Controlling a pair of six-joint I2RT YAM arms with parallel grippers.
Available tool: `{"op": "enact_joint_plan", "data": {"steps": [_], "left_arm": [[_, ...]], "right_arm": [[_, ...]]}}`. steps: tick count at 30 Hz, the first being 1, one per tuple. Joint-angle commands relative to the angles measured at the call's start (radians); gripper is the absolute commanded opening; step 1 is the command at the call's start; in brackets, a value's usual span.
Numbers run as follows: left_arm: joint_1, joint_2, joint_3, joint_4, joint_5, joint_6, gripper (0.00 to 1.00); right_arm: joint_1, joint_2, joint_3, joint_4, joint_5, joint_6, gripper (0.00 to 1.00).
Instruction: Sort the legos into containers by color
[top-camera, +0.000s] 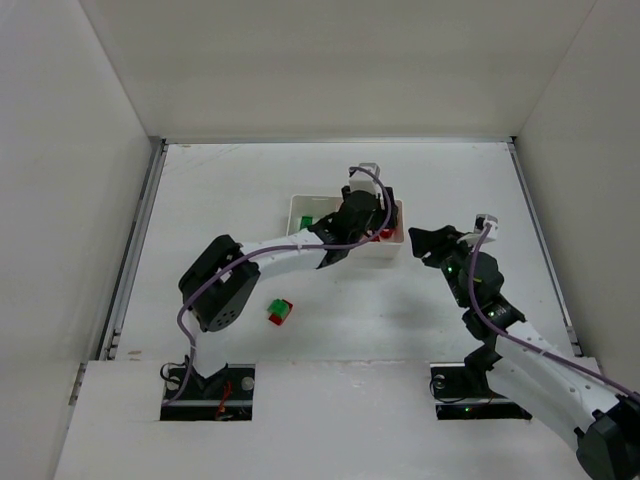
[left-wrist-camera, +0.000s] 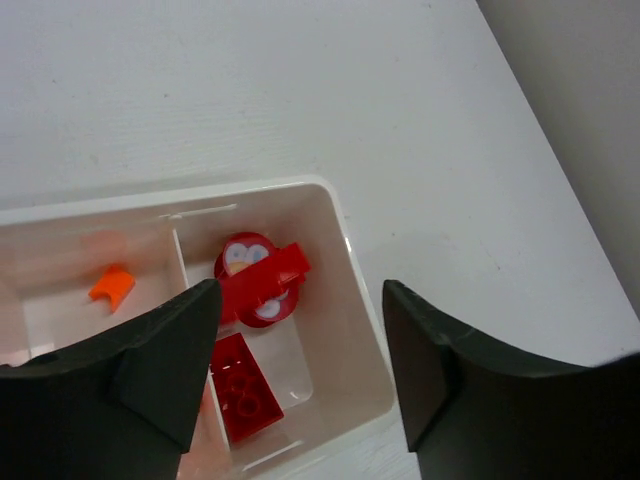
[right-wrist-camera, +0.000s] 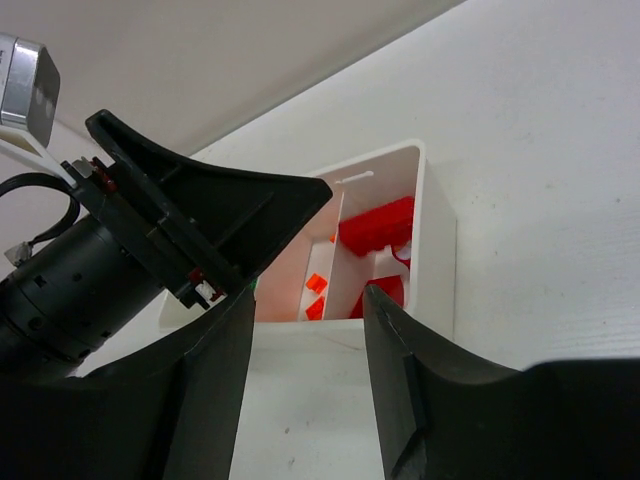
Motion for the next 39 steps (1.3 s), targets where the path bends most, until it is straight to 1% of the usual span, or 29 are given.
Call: {"op": "enact_joint_plan", "data": {"steps": [1, 3, 5, 6, 8, 11, 13, 14, 15, 16, 20, 23, 26, 28, 32, 35, 39], "left_arm": [[0.007, -0.096, 0.020, -0.001, -0.022, 0.033, 0.65], [0.013, -0.171, -0.039, -0.004, -0.022, 0.028, 0.65], [0.022, -0.250, -0.107, -0.004, -0.025, 0.016, 0.61], [0.028, -0.314, -0.163, -0.004, -0.028, 0.002, 0.59], [0.039, -0.417, -0.252, -0.012, -0.028, -0.021, 0.57], [0.065, -0.607, -0.410, -0.053, -0.034, -0.070, 0.55], [0.089, -0.734, -0.505, -0.102, -0.034, -0.108, 0.54], [0.106, -0.812, -0.560, -0.139, -0.034, -0.128, 0.54], [0.115, -0.858, -0.593, -0.159, -0.034, -0.141, 0.54], [0.137, -0.936, -0.646, -0.195, -0.034, -0.168, 0.54], [0.192, -1.145, -0.786, -0.303, -0.020, -0.253, 0.53], [0.224, -1.299, -0.871, -0.398, 0.000, -0.276, 0.53], [0.286, -1.412, -0.883, -0.510, 0.001, -0.309, 0.53], [0.313, -1.472, -0.889, -0.552, 0.023, -0.311, 0.51], [0.341, -1.583, -0.934, -0.636, 0.037, -0.345, 0.48], [0.352, -1.636, -0.957, -0.696, 0.040, -0.360, 0.46], [0.352, -1.675, -0.981, -0.730, 0.044, -0.380, 0.43]], "right_arm": [[-0.003, -0.006, -0.014, 0.031, 0.016, 0.003, 0.52], [-0.001, 0.003, -0.007, 0.031, 0.005, -0.009, 0.45], [0.044, 0.016, 0.013, 0.033, -0.021, -0.036, 0.35], [0.073, 0.028, 0.024, 0.036, -0.040, -0.050, 0.32], [0.139, 0.063, 0.045, 0.049, -0.061, -0.079, 0.28], [0.256, 0.146, 0.082, 0.083, -0.110, -0.151, 0.28], [0.337, 0.207, 0.099, 0.109, -0.139, -0.190, 0.32], [0.392, 0.246, 0.116, 0.109, -0.145, -0.205, 0.36], [0.441, 0.278, 0.131, 0.105, -0.139, -0.214, 0.41], [0.491, 0.310, 0.148, 0.099, -0.133, -0.221, 0.47], [0.655, 0.450, 0.251, 0.047, -0.089, -0.262, 0.71], [0.732, 0.563, 0.349, -0.010, -0.057, -0.285, 0.80], [0.781, 0.683, 0.456, -0.084, -0.005, -0.294, 0.83], [0.799, 0.755, 0.514, -0.125, 0.026, -0.300, 0.84], [0.802, 0.871, 0.585, -0.141, 0.058, -0.305, 0.84], [0.802, 0.944, 0.631, -0.148, 0.063, -0.319, 0.83], [0.799, 1.010, 0.680, -0.138, 0.066, -0.327, 0.82]]}}
